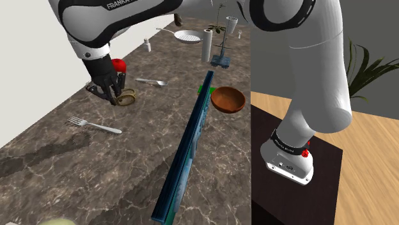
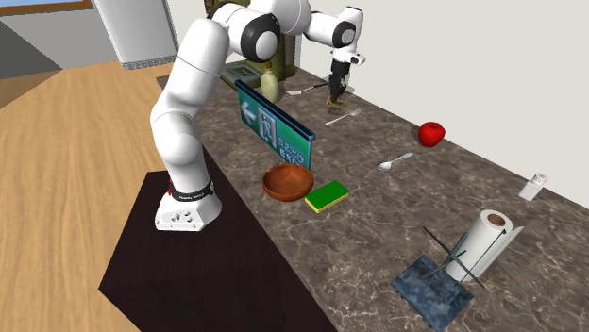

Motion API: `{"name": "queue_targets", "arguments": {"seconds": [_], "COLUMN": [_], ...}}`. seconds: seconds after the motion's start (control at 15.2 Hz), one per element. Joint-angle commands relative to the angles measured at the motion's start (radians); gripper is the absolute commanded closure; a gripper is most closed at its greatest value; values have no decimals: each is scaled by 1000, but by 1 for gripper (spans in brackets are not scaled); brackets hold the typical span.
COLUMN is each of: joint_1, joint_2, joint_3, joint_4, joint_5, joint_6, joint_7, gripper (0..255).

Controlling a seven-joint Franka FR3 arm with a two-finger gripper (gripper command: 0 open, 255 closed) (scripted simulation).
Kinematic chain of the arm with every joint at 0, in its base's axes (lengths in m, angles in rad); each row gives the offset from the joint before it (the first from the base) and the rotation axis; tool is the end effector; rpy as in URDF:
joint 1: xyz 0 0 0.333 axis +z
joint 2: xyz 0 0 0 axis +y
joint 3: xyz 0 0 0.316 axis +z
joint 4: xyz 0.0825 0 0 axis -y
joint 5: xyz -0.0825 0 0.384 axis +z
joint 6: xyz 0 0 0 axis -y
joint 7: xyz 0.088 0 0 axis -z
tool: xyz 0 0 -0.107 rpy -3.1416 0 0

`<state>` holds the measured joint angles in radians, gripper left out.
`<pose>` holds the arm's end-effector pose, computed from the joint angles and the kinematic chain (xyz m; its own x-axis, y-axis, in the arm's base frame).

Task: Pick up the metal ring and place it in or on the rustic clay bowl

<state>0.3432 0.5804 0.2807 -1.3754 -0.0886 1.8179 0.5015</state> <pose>0.5942 0.3721 0.3776 0.9844 0.1132 -0.1349 0.1135 -0.9935 -0.0055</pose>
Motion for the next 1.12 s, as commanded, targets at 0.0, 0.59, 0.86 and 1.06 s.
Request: {"name": "queue_targets", "arguments": {"seconds": [0.0,0.59,0.86,1.06], "joint_1": [0,-93,-141,-169], "joint_2": [-4,-266,-415,-520], "joint_3": [1,6,-4,-18], "joint_4": [21,-338,-538,-669], "joint_5": [1,59,97,124], "joint_6": [-26,76,130,158], "joint_7": [-1,-76,-141,-195], "gripper": [255,255,255,255]}}
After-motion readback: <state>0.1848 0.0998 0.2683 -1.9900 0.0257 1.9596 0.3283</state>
